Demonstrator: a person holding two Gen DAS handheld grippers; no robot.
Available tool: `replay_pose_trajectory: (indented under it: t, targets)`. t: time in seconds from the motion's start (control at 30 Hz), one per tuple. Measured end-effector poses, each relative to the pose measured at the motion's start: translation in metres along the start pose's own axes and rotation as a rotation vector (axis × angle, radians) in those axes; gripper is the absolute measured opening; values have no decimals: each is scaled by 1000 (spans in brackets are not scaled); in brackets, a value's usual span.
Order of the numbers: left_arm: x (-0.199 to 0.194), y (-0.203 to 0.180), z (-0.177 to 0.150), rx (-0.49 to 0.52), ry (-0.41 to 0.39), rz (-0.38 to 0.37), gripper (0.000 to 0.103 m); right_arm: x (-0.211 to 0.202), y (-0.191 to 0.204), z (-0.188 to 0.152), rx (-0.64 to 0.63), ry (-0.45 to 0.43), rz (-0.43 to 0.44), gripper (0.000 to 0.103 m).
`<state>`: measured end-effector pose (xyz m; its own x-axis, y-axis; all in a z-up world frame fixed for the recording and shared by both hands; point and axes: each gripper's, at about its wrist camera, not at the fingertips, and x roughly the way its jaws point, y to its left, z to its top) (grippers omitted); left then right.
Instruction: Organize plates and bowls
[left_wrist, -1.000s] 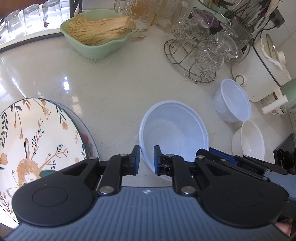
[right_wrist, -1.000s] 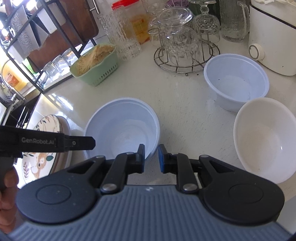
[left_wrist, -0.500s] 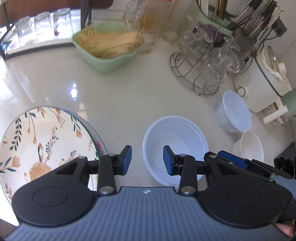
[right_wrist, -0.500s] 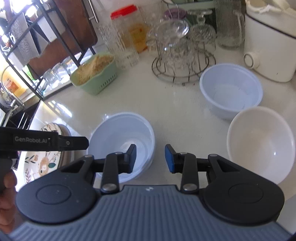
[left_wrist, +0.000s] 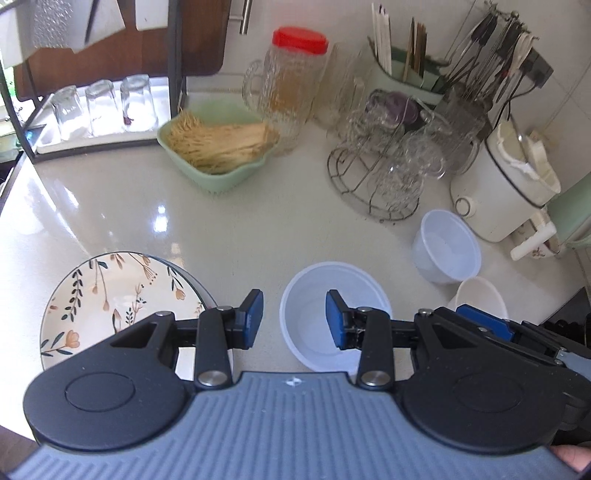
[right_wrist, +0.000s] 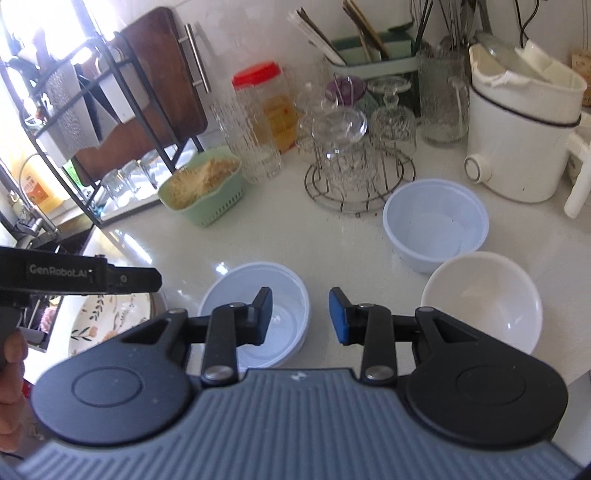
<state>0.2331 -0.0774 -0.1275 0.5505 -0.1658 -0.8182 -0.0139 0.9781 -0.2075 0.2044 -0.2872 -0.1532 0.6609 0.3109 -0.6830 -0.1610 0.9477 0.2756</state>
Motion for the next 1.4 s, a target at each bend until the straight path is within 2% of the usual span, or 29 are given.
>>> replay_pose_trajectory:
  t: [0.3,0.5,0.7,1.03,1.23,1.4]
  targets:
    - [-43,-10,0,11,-71,-9,43,-32,1,7,-4,-62,5,37]
    - [-55,-21,-2,28,-92,-30,43,-43,-1,9,-1,-88,1,37]
    - [-51,-32,-4,46,-59,-69,43,-55,-5,7,1,-118,-33,37]
    - [-39,-47,6,135,-20,-104,43,-59,-16,2,115,-148,-108,37]
    - [-27,-44,14,177,14,-163,43,-57,-12,-4,122,-130,-181,37]
    - [-24,-45,23,202,27,-209,43,-66,-8,-6,194,-128,-224,37]
